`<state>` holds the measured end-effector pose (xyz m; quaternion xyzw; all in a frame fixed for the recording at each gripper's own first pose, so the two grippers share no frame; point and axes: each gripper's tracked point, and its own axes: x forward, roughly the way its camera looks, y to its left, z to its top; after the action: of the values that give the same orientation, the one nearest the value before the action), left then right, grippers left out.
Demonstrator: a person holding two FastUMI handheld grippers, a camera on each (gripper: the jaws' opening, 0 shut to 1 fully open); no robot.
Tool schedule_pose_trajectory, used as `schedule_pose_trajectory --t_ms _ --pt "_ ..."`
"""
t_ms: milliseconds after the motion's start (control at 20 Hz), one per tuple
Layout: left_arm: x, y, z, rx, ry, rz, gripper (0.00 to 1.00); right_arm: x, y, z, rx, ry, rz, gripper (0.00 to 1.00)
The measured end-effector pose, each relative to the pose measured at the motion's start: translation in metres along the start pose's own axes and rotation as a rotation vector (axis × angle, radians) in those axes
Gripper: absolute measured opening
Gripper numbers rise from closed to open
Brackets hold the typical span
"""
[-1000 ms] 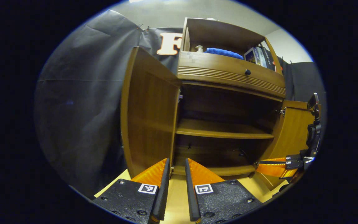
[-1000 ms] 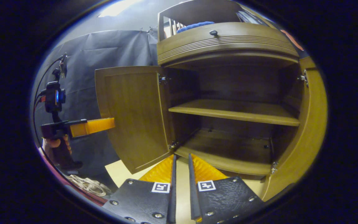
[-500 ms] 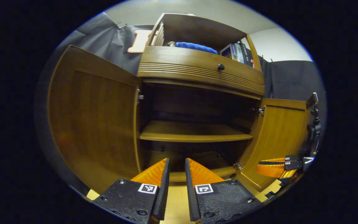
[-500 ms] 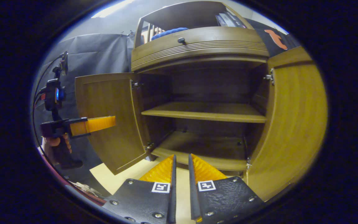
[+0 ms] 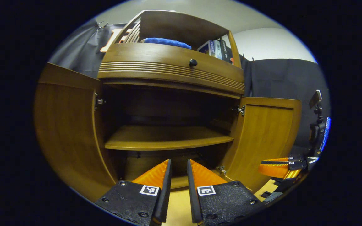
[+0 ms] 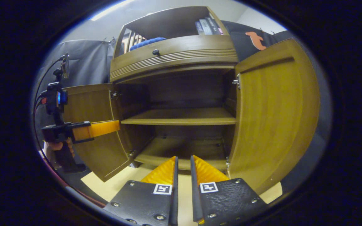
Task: Open the right door of the double-door shoe cabinet with the right hand, and open the left door with the left hand.
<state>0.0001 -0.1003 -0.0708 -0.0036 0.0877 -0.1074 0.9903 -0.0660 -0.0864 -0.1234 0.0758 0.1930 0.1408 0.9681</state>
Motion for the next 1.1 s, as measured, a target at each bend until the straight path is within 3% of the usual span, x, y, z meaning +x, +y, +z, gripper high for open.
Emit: schedule_pose_trajectory --t_ms 400,500,550,650,700,900,950,1000,1100 --pt "0.016 -0.022 0.009 0.022 -0.027 -0.058 0.3 -0.019 -0.025 0.008 0.02 -0.025 -0.096 0.18" --pt "0.019 -0.026 0.011 0.041 -0.033 -0.066 0.36 -0.019 -0.026 0.011 0.027 -0.03 -0.106 0.19" --pt "0.02 -0.028 0.012 0.045 -0.037 -0.07 0.46 -0.021 -0.029 0.012 0.024 -0.036 -0.114 0.25" --pt "0.023 -0.032 0.014 0.043 -0.046 -0.083 0.51 -0.023 -0.031 0.019 0.018 -0.051 -0.123 0.33" --pt "0.024 -0.033 0.014 0.041 -0.048 -0.091 0.6 -0.02 -0.031 0.023 0.015 -0.061 -0.124 0.36" --pt "0.028 -0.029 0.02 0.048 -0.067 -0.062 0.99 -0.037 -0.017 0.034 0.0 -0.099 -0.114 0.87" --pt "0.027 -0.028 0.023 0.056 -0.073 -0.055 0.96 -0.025 -0.019 0.032 -0.003 -0.106 -0.113 1.0" --pt "0.025 -0.026 0.024 0.061 -0.079 -0.048 0.93 -0.027 -0.019 0.033 -0.003 -0.109 -0.108 1.0" --pt "0.022 -0.024 0.027 0.063 -0.087 -0.037 0.96 -0.023 -0.018 0.031 -0.004 -0.109 -0.097 0.97"
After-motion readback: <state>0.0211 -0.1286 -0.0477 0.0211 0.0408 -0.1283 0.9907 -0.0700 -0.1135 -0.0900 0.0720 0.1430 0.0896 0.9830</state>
